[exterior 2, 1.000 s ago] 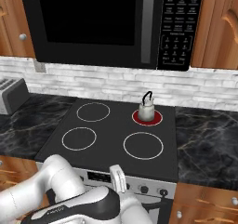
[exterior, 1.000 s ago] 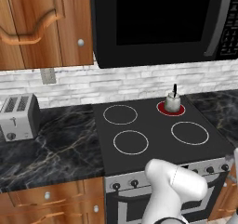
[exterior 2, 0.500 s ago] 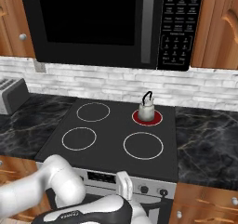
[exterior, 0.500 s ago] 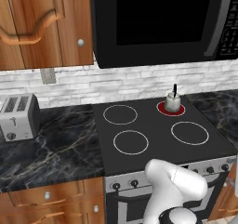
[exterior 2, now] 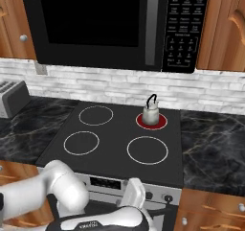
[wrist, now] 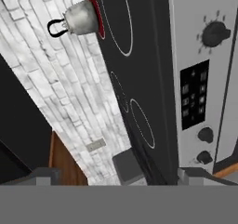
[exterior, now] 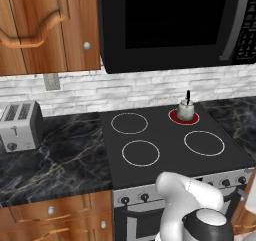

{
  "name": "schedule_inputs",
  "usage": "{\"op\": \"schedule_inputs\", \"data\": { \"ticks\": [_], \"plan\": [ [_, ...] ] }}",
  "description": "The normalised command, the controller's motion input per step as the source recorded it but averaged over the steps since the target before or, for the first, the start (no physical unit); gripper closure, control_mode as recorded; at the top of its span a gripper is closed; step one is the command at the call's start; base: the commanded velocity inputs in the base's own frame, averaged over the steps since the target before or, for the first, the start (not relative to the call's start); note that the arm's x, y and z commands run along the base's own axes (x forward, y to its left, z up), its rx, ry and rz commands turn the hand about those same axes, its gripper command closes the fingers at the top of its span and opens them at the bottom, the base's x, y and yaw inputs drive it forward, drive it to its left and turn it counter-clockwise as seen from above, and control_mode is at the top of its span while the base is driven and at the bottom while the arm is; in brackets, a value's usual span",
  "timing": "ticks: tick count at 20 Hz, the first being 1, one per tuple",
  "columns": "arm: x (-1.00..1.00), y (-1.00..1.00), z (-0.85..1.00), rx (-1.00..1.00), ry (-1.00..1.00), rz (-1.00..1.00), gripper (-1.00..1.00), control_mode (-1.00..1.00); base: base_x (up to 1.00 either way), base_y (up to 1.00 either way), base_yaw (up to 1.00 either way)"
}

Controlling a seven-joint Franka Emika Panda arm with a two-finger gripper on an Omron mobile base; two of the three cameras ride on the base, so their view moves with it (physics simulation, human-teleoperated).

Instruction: Lower the heat of the kettle.

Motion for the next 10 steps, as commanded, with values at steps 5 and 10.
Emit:
{"op": "schedule_inputs", "data": {
  "ticks": [5, 10],
  "plan": [
    [0.09, -0.04, -0.27, 0.11, 0.00, -0.08, -1.00, -1.00, 0.00, 0.00, 0.00],
    [0.00, -0.04, -0.40, 0.01, 0.00, -0.10, -1.00, -1.00, 0.00, 0.00, 0.00]
  ]
}}
